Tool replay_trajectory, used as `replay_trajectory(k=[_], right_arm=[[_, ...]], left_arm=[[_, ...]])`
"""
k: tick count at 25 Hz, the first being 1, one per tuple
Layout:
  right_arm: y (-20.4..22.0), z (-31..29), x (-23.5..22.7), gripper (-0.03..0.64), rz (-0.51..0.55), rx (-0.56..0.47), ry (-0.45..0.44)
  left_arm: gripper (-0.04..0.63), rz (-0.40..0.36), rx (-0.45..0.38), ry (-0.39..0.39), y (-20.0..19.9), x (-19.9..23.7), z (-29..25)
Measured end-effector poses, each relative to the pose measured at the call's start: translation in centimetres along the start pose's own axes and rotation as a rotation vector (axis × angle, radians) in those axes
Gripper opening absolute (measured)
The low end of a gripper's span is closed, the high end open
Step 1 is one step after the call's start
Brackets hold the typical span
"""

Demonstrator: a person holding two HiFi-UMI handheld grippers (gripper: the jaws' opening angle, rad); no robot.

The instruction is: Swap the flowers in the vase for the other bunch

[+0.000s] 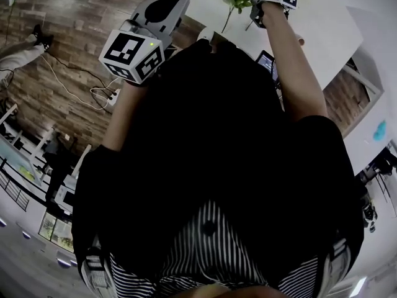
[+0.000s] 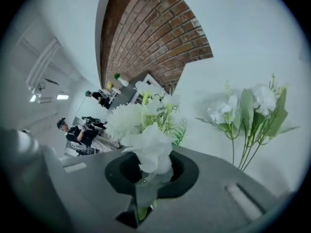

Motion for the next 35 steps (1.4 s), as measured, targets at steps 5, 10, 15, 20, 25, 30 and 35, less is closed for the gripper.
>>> replay_trajectory(k=[5, 10, 15, 20, 25, 30, 35], right_arm=[[-3.1, 7.5, 5.8, 0.034, 0.063, -0.209, -0.115], [-5.0, 14.6, 8.9, 0.034, 0.144, -0.429, -0.140], [-1.9, 29.1, 5.7, 0.034, 0.189, -0.595, -0.073], [-1.3, 31.8, 4.7, 0.034, 0.205, -0.676, 0.029], [2.0, 38.1, 1.6, 0.034, 0.198, -0.783, 0.110], [4.2, 41.8, 0.4, 0.034, 0.214, -0.852, 0.163], [4.4, 42.2, 1.4, 0.034, 0.274, -0.885, 0.222]], left_arm=[[0.006, -0.031, 0.006, 0.087, -1.1, -1.4, -1.5], [0.006, -0.042, 0.021, 0.171, -0.6, -1.5, -3.6], [0.006, -0.122, 0.030, 0.317, -2.3, -11.1, -8.0], [0.006, -0.172, 0.050, 0.440, -3.5, -11.1, -11.3], [0.006, -0.224, 0.067, 0.552, -4.2, -17.1, -14.6], [0.006, -0.247, 0.078, 0.605, -4.5, -20.6, -16.4], [0.006, -0.255, 0.082, 0.619, -5.1, -20.4, -17.3]])
Point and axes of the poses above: the fingertips, and each gripper's own axes: z backward along the fingers, x to its left, y out of its underside, the point moved 4 cm from there along z, backward along the fingers, and after that the axes turned 4 degrees about x, right-handed, at the moved point
